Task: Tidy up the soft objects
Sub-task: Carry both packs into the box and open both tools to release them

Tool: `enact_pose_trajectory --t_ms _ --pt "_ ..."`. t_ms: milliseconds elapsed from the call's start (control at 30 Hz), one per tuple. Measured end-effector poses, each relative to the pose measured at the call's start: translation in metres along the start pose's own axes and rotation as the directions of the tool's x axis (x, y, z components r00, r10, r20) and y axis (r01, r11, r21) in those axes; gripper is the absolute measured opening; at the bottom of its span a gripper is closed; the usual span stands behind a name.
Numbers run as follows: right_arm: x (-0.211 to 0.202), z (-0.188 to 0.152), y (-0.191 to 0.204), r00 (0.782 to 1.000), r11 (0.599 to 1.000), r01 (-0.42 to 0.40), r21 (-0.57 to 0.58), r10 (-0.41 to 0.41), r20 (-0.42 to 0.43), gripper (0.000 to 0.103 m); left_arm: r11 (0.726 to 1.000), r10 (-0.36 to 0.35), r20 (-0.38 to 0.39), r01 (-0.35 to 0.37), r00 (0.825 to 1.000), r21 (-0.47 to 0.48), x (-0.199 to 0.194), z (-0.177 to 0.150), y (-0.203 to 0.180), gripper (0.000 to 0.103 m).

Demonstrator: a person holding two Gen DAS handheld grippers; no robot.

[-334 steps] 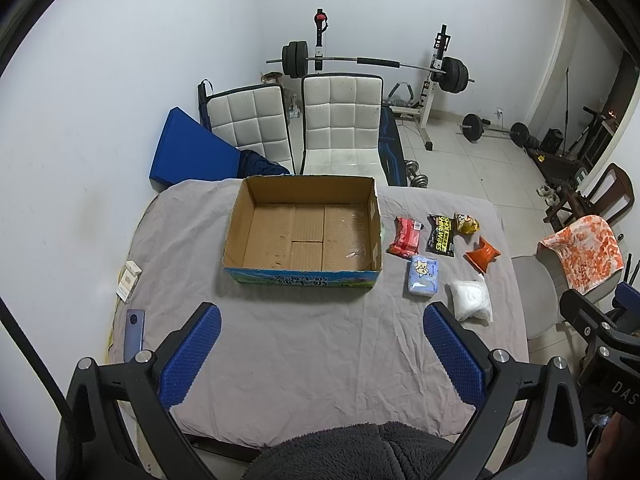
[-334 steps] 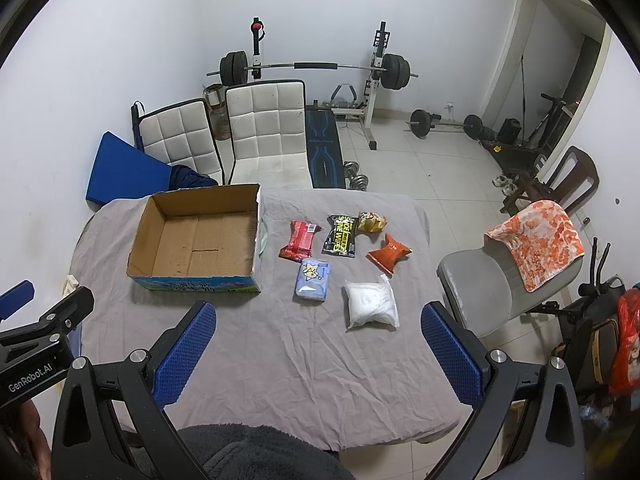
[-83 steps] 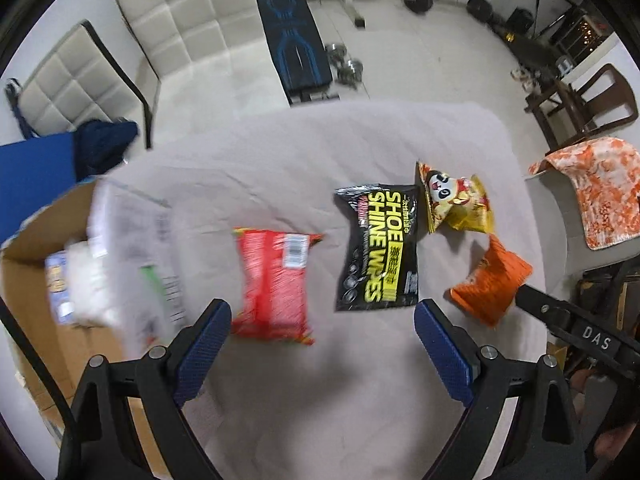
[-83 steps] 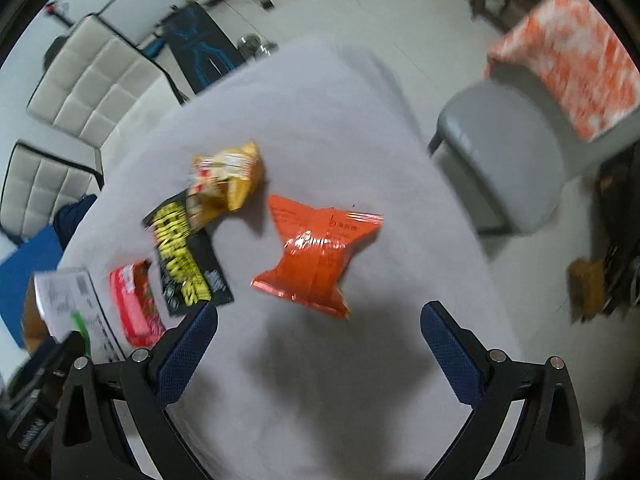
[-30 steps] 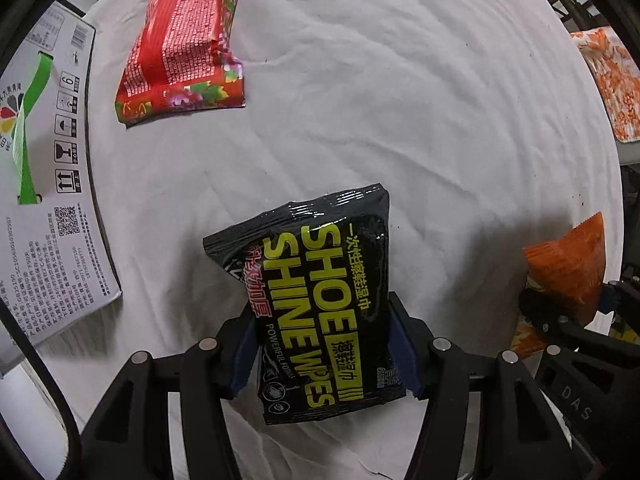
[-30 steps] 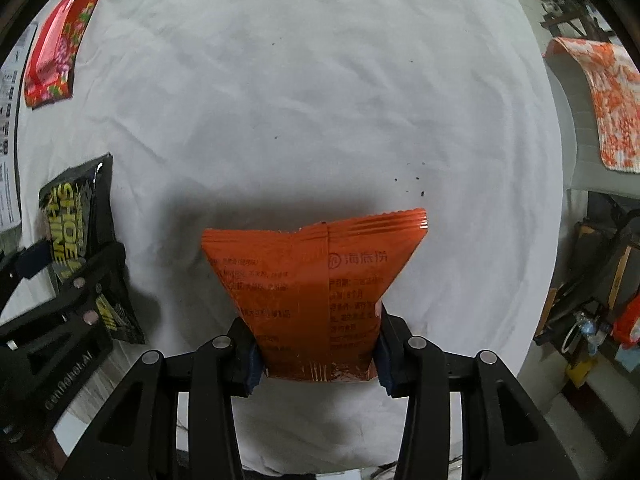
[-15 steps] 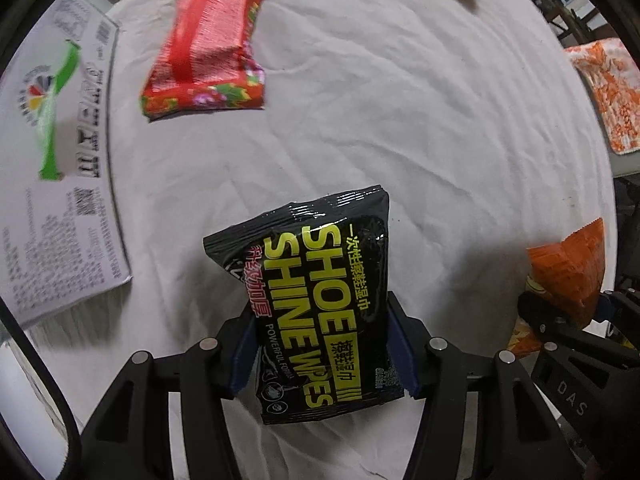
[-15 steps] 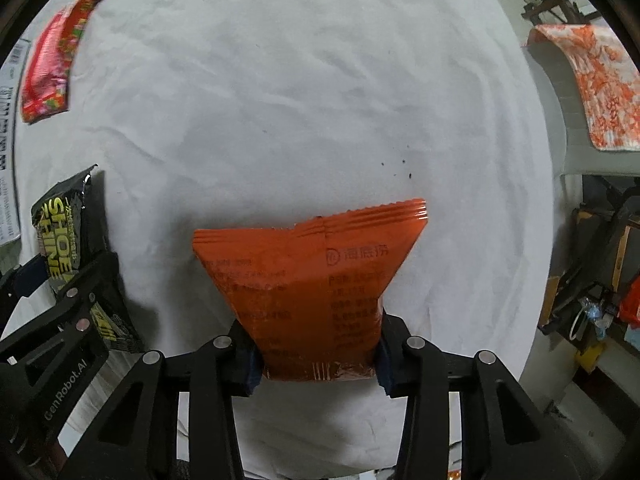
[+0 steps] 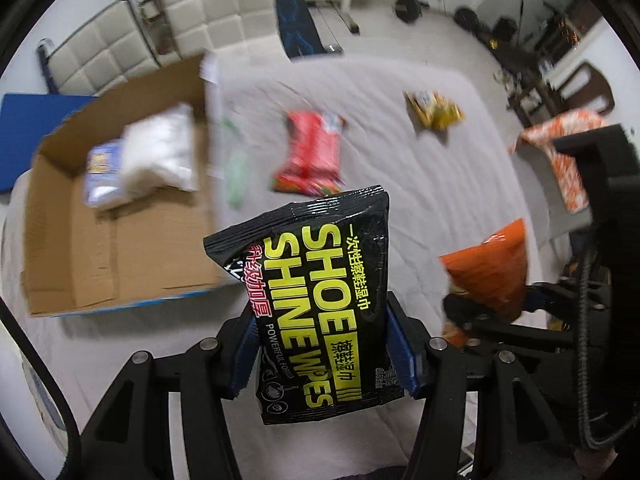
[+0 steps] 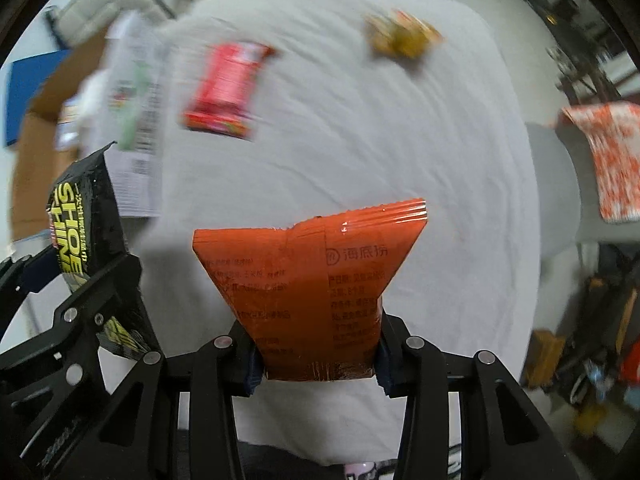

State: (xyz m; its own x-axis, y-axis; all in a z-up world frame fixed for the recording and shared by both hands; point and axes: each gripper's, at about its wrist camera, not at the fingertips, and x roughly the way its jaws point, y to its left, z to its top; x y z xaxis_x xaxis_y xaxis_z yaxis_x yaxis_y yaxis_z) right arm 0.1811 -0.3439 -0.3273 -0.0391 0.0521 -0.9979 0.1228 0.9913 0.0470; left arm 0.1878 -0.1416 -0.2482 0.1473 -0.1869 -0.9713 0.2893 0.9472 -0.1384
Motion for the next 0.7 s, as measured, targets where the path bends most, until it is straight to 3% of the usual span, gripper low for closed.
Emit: enact_pose_trajectory --t_ms 233,367,500,700 --pt "-0.054 0.024 0.111 0.994 0.983 -0.09 -0.158 0.1 0.053 0.045 0.996 0.052 0.058 -0.048 0.997 -0.08 -0.049 0.014 0.09 0.054" --pt "-0.052 0.035 0.165 0.99 0.971 -0.12 -0.209 0.133 0.051 0.045 0.984 0.118 0.072 -0.107 0.99 -0.143 -0.058 0.026 0.153 0.054" --pt "-0.038 0.061 0.213 0.991 0.962 -0.117 -0.246 0.129 0.035 0.045 0.969 0.161 0.053 -0.148 0.986 -0.196 -0.051 0.042 0.212 0.054" --pt "0.0 0.099 0.265 0.997 0.967 -0.08 -0.244 0.076 -0.025 0.045 0.959 0.186 -0.039 -0.19 0.982 -0.212 -0.004 0.071 0.275 0.054"
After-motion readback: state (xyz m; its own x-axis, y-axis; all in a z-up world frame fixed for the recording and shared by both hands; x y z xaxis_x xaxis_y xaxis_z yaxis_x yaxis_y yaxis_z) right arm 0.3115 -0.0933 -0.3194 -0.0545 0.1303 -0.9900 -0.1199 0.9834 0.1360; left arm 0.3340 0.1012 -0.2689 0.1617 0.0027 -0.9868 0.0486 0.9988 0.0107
